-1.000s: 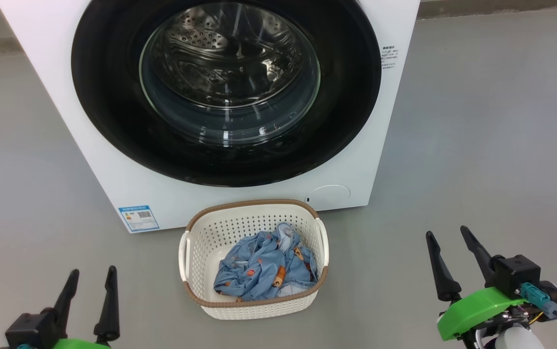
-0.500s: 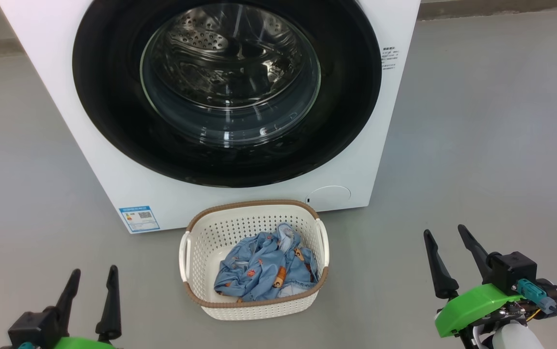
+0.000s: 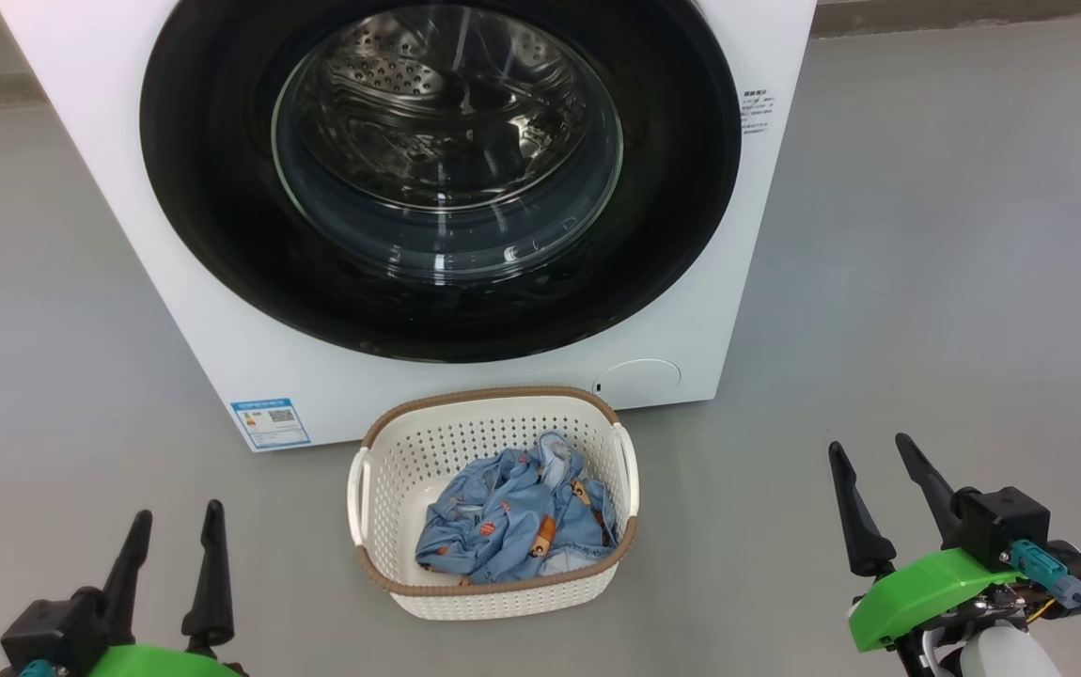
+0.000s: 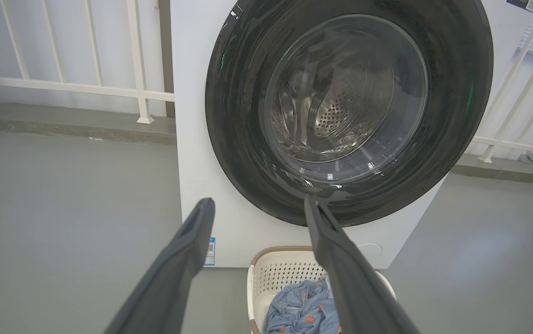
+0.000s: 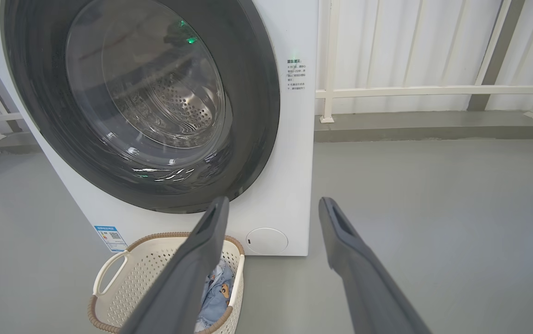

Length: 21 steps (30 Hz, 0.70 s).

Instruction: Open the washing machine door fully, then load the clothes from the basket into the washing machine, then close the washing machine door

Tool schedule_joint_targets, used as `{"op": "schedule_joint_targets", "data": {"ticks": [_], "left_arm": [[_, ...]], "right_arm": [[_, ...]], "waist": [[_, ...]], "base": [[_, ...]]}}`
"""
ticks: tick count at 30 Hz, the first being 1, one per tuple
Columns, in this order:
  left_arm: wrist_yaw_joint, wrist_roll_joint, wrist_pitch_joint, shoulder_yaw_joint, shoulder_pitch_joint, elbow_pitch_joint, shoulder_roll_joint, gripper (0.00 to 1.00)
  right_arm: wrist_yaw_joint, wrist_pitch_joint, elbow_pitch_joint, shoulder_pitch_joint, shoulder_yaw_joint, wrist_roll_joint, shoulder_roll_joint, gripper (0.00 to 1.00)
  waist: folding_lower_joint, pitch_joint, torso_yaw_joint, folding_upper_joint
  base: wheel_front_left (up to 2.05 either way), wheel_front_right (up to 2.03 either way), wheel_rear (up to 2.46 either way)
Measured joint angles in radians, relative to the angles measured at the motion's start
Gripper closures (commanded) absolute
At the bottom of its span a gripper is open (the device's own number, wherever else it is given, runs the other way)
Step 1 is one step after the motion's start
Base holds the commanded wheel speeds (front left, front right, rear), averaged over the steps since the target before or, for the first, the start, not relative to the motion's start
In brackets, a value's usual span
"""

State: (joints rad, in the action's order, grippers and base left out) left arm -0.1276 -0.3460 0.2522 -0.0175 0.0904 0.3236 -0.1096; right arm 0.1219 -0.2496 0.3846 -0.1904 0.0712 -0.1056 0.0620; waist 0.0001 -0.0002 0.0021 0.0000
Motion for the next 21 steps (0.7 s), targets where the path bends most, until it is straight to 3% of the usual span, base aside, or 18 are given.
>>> {"op": "schedule_joint_targets", "data": {"ticks": [21], "left_arm": [[0.0,0.012,0.0,0.002,0.0,0.02,-0.006,0.0]], "right_arm": [[0.0,0.0,-0.009,0.0,0.005,0.0,-0.003,0.0]], "waist": [[0.0,0.005,0.002,0.0]], "base": [[0.0,0.0,0.0]]}}
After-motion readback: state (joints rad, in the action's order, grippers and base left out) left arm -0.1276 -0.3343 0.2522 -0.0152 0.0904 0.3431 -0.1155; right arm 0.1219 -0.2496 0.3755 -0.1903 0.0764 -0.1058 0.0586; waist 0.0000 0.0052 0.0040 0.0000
